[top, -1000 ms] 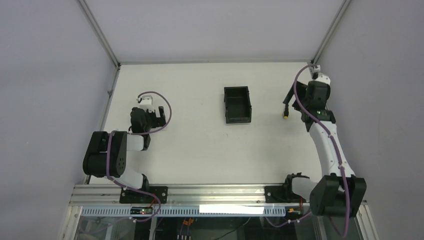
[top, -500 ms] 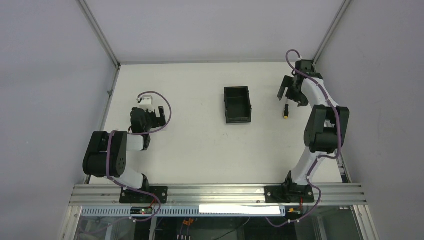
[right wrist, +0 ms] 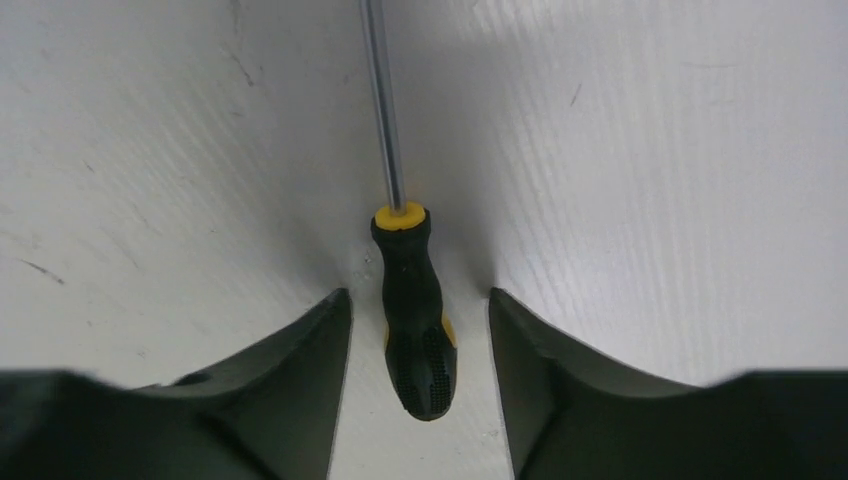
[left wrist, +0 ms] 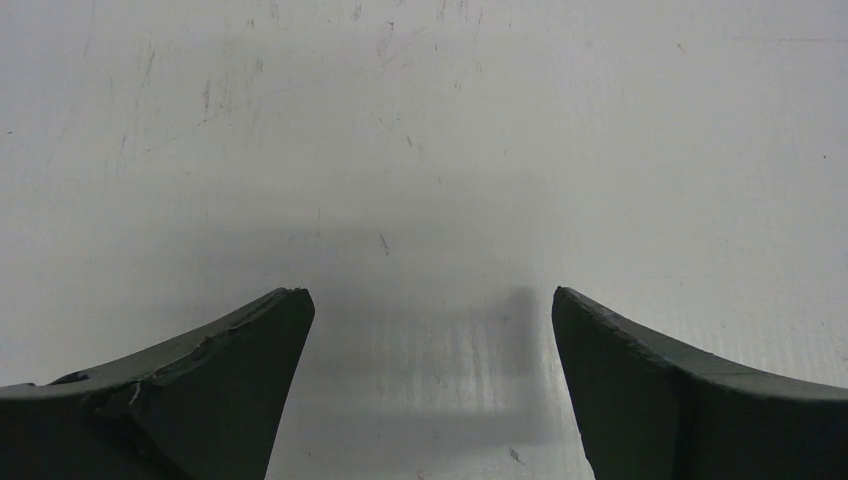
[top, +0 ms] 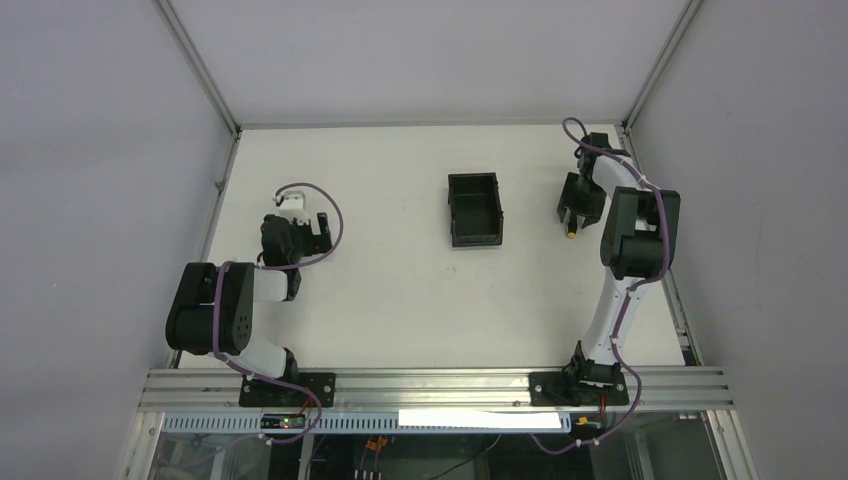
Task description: Put the screwdriver in the bin
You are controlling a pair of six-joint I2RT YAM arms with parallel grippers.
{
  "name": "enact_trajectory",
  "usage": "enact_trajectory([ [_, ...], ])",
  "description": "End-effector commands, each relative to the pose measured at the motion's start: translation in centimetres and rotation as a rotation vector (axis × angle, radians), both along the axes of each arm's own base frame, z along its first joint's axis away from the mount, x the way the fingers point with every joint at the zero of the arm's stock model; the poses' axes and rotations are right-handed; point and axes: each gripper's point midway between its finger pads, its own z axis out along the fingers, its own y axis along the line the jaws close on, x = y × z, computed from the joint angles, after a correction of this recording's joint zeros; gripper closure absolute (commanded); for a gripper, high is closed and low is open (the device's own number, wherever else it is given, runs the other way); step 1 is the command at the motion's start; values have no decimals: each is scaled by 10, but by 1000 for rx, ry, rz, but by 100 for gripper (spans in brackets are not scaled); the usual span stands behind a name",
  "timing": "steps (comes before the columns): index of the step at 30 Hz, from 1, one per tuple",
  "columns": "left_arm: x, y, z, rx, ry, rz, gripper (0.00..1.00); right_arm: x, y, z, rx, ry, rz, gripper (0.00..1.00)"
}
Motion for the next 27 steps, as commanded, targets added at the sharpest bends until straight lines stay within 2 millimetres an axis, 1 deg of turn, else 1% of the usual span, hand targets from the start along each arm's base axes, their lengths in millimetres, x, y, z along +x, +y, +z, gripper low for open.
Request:
enact_trajectory([
  [1, 3, -1, 15, -3, -51, -3, 1, 11, -8, 1, -17, -21, 4, 55],
  [3, 3, -1, 15, -3, -51, -3, 1, 11, -9, 1, -19, -25, 3, 68],
  [5, 3, -1, 15, -3, -51, -3, 1, 14, -8, 8, -19, -51, 9, 82],
  [7, 3, -1, 15, -3, -51, -3, 1, 18, -9, 20, -23, -89, 16, 88],
  [11, 3, -1, 15, -3, -52, -3, 1, 23, -10, 57, -44, -173, 51, 93],
  [12, 3, -1, 15, -3, -51, -3, 1, 23, -10, 72, -47, -207, 61, 93],
  [13, 3, -1, 15, -3, -52, -3, 1, 24, -8, 77, -44, -221, 75, 93],
  [15, 3, -1, 15, -3, -52, -3, 1, 23, -4, 102, -39, -280, 94, 93],
  [18, 3, -1, 15, -3, -51, -3, 1, 19, 7, 129, -29, -333, 137, 93],
  [21, 3, -1, 15, -3, -51, -3, 1, 15, 26, 155, -27, -388, 201, 92],
  [24, 3, -1, 15, -3, -52, -3, 1, 11, 58, 177, 4, -445, 303, 92],
  [25, 3, -1, 15, -3, -51, -3, 1, 10, 77, 184, 41, -465, 355, 92],
  [27, 3, -1, 15, -3, -51, -3, 1, 5, 111, 194, 51, -491, 496, 91],
])
